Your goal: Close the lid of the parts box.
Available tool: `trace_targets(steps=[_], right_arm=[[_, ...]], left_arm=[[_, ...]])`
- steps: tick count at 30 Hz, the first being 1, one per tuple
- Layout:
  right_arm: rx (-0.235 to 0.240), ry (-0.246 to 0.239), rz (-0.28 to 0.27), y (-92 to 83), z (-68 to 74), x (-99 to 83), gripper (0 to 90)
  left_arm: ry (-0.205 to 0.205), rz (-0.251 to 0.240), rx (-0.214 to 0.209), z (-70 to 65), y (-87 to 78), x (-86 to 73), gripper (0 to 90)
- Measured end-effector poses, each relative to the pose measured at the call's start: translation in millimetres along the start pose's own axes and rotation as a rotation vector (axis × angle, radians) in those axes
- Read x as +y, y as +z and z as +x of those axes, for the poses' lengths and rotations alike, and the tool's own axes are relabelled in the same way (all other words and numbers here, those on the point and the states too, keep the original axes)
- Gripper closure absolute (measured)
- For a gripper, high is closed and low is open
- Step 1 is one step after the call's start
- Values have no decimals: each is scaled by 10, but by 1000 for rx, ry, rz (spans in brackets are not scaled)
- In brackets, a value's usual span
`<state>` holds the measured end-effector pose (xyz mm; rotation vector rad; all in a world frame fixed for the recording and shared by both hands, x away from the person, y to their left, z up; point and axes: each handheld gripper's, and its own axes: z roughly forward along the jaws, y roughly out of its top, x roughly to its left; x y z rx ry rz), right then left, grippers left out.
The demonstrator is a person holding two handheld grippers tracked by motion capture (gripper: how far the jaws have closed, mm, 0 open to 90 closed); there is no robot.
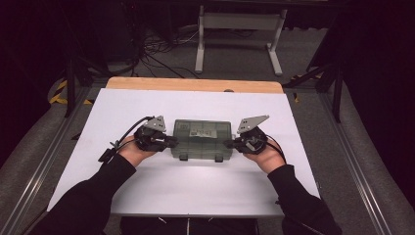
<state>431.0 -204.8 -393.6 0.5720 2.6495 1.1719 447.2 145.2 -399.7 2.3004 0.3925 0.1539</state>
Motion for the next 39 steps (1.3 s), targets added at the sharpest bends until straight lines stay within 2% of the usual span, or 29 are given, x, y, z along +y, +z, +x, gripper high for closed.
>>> trace_targets(steps=[1, 3, 4, 5, 7, 8, 10, 12, 13, 14, 18, 19, 21, 23, 25, 26, 27, 30, 33, 37, 39], right_arm=[[-4, -2, -7, -11, 5, 1, 898], [-20, -3, -42, -58, 19, 3, 840], [-20, -3, -42, -58, 19, 3, 840], [-33, -2, -62, -86, 29, 4, 801], [-48, 2, -109, -147, 56, 6, 711], [-61, -5, -129, -178, 73, 6, 660], [-80, -1, -158, -221, 96, 3, 590], [-91, 1, -191, -266, 115, -6, 522], [-91, 1, -191, -266, 115, -6, 522], [-106, 2, -210, -297, 132, -15, 481], [-152, 18, -271, -394, 198, -82, 332], [-152, 18, -271, -394, 198, -82, 332], [-179, 14, -300, -435, 240, -120, 272], [-201, 11, -317, -464, 272, -148, 226], [-211, 12, -340, -496, 303, -179, 198], [-222, 15, -352, -516, 327, -199, 180], [-228, 14, -359, -525, 338, -209, 169], [-237, 18, -377, -547, 361, -240, 145], [-256, 25, -410, -574, 386, -318, 106], [-276, 32, -436, -602, 412, -406, 72], [-280, 32, -443, -610, 423, -447, 65]], left_arm=[[3, -12, 1, -6, -24, 1, 755], [4, -36, 9, -21, -74, -2, 717], [-3, -60, 16, -33, -114, -11, 717], [-8, -85, 23, -47, -161, -23, 702], [-15, -117, 45, -71, -233, -52, 602], [-15, -117, 45, -71, -233, -52, 573], [-22, -155, 63, -105, -307, -94, 506], [-28, -187, 87, -135, -379, -137, 427], [-28, -187, 87, -135, -379, -137, 388], [-35, -217, 107, -159, -442, -177, 388], [-60, -297, 151, -223, -589, -302, 237], [-60, -297, 151, -223, -589, -302, 213], [-70, -332, 169, -249, -636, -374, 183], [-100, -360, 160, -272, -675, -447, 130], [-114, -404, 168, -308, -712, -527, 114], [-114, -404, 168, -308, -712, -527, 93], [-116, -429, 185, -337, -733, -578, 88], [-126, -453, 190, -356, -758, -629, 50], [-139, -497, 211, -388, -809, -738, 35], [-148, -536, 246, -434, -856, -886, 31], [-151, -536, 269, -454, -871, -938, 29]])
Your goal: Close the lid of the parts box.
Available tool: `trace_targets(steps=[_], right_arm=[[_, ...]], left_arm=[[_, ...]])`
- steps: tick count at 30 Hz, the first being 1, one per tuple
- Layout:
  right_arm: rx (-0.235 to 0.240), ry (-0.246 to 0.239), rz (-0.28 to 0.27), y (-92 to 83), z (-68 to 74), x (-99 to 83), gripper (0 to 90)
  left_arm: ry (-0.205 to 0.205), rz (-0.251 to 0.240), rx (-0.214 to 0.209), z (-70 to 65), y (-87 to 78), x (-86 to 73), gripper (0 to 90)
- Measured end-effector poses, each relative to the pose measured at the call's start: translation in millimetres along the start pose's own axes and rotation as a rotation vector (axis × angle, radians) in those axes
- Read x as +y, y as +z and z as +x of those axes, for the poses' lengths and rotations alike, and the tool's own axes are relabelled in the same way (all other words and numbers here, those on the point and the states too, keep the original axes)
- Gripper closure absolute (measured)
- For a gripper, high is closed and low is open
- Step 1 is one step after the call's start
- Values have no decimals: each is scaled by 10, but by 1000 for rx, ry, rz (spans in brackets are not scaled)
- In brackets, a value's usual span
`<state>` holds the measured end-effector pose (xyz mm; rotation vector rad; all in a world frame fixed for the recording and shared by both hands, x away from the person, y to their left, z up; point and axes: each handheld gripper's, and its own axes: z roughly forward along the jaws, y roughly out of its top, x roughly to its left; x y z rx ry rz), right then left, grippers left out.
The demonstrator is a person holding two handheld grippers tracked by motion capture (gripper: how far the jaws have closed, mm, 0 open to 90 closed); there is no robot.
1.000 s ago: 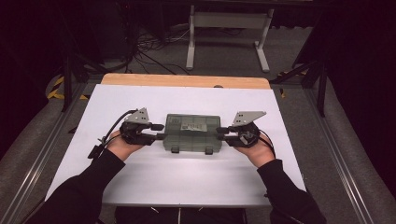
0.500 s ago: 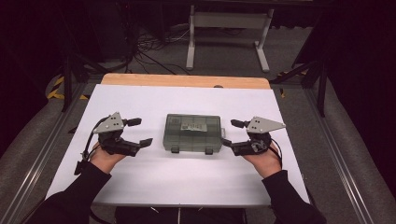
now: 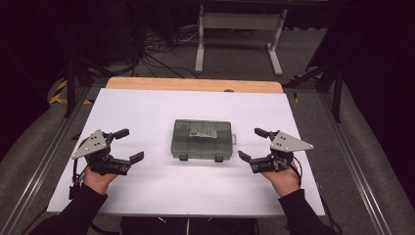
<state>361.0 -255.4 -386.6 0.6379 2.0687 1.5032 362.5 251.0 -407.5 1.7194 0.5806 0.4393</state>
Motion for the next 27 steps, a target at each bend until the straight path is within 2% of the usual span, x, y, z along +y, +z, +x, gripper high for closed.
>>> trace_targets(steps=[3, 8, 11, 13, 19, 23, 27], right_arm=[[-11, 10, -16, -37, 7, -48, 56], [-31, 8, -28, -97, 19, -131, 41], [-31, 19, -27, -112, 19, -183, 38], [-34, 17, -27, -116, 28, -210, 37], [-45, 8, -37, -122, 49, -260, 36], [-54, -1, -42, -117, 51, -275, 36], [-57, 9, -37, -112, 54, -290, 36]], left_arm=[[19, -7, 25, -17, -60, -71, 26], [27, -16, 42, -13, -137, -159, 24], [33, -61, 64, -4, -209, -256, 17], [30, -69, 74, 9, -248, -299, 16], [19, -50, 75, 21, -314, -368, 16], [25, -44, 75, 18, -297, -384, 16], [34, -35, 74, 19, -285, -387, 16]])
